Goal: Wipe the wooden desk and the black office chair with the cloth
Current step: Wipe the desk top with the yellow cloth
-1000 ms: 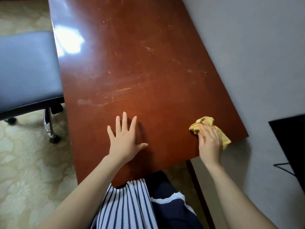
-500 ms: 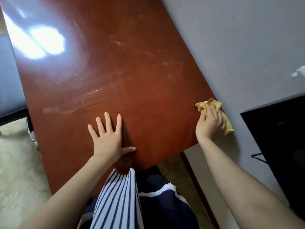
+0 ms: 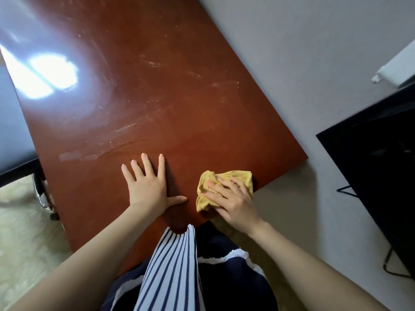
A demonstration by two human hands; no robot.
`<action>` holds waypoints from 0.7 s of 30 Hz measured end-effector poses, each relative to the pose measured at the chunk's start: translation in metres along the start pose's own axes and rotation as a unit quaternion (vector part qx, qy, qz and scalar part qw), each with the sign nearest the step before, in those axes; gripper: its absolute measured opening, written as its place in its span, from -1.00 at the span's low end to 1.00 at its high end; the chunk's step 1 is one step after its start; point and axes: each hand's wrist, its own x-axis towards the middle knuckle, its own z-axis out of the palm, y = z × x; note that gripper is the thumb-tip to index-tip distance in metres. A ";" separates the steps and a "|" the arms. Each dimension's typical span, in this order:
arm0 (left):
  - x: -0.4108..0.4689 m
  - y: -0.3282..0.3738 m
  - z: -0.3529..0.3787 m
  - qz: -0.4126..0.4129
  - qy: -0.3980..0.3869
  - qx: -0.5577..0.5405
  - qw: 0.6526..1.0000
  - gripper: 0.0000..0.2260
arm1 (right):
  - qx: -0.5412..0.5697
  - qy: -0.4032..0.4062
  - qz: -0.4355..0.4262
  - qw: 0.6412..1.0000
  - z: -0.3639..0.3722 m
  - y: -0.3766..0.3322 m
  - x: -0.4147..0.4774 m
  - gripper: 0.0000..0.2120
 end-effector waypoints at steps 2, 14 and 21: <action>0.001 0.001 -0.001 -0.003 0.007 0.010 1.000 0.13 | -0.019 -0.009 -0.013 1.000 -0.005 0.022 0.001 -0.62; 0.002 0.003 0.001 -0.016 -0.020 -0.006 1.000 0.12 | -0.001 0.072 0.382 0.921 -0.035 0.136 0.097 -0.71; 0.002 0.004 -0.002 -0.023 -0.040 -0.015 0.999 0.12 | 0.038 0.088 0.510 0.855 -0.026 0.134 0.182 -0.70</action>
